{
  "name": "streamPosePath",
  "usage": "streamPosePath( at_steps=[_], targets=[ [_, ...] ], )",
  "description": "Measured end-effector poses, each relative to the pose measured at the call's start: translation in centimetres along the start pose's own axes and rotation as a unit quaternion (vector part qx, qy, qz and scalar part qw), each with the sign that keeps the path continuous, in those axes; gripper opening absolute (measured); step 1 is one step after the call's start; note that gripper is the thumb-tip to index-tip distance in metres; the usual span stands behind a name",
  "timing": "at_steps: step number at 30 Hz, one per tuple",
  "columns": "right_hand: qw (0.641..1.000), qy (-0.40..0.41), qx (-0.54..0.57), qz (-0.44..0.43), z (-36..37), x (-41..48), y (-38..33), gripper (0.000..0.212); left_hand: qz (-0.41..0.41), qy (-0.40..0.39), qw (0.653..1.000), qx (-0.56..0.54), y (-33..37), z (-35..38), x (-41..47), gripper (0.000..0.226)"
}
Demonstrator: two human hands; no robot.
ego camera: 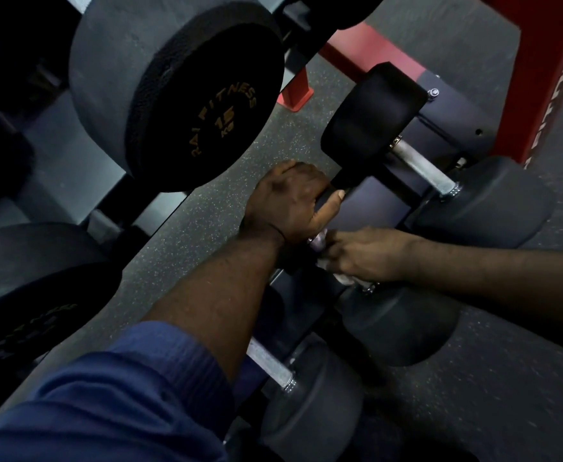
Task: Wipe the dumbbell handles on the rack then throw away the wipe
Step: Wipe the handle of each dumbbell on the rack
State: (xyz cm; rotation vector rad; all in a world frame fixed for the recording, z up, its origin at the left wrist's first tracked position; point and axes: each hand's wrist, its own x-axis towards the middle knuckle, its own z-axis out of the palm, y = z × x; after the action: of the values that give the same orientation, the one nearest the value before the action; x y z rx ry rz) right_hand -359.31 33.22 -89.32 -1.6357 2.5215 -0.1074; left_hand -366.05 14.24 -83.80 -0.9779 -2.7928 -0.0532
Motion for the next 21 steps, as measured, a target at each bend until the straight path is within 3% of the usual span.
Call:
streamPosePath(
  at_steps=[2,5,7,9,11,13,18,19,21],
  targets=[
    [0.997,0.034,0.037,0.055,-0.1,0.9,0.0,0.040,0.006,0.004,1.000,-0.005,0.0,0.2,-0.1,0.044],
    [0.983,0.013,0.156,0.100,-0.2,1.7,-0.2,0.022,0.006,0.006,1.000,-0.011,0.0,0.1,0.0,0.045],
    [0.957,-0.021,0.250,0.142,-0.9,0.5,0.5,0.022,0.003,0.006,1.000,-0.012,0.0,0.1,0.1,0.044],
    [0.925,0.015,0.295,0.239,-1.2,-0.6,1.4,0.017,0.003,-0.005,1.000,-0.008,0.0,0.0,0.2,0.044],
    [0.847,0.130,0.361,0.367,-0.8,-0.5,1.1,0.017,0.005,-0.007,1.000,-0.005,0.0,0.1,0.1,0.045],
    [0.768,0.172,0.442,0.431,-0.1,1.0,-0.2,0.017,0.001,-0.013,1.000,0.001,0.0,0.2,0.1,0.044],
    [0.663,0.071,0.530,0.524,1.0,2.5,-0.1,0.012,-0.007,-0.016,1.000,-0.004,0.0,0.1,0.1,0.041],
    [0.657,0.060,0.540,0.523,0.9,2.5,0.2,0.010,-0.006,-0.014,1.000,-0.005,0.1,0.1,0.0,0.041],
    [0.689,0.066,0.507,0.513,0.5,3.0,0.7,0.013,-0.008,-0.005,1.000,-0.002,0.0,0.2,-0.1,0.041]
  ],
)
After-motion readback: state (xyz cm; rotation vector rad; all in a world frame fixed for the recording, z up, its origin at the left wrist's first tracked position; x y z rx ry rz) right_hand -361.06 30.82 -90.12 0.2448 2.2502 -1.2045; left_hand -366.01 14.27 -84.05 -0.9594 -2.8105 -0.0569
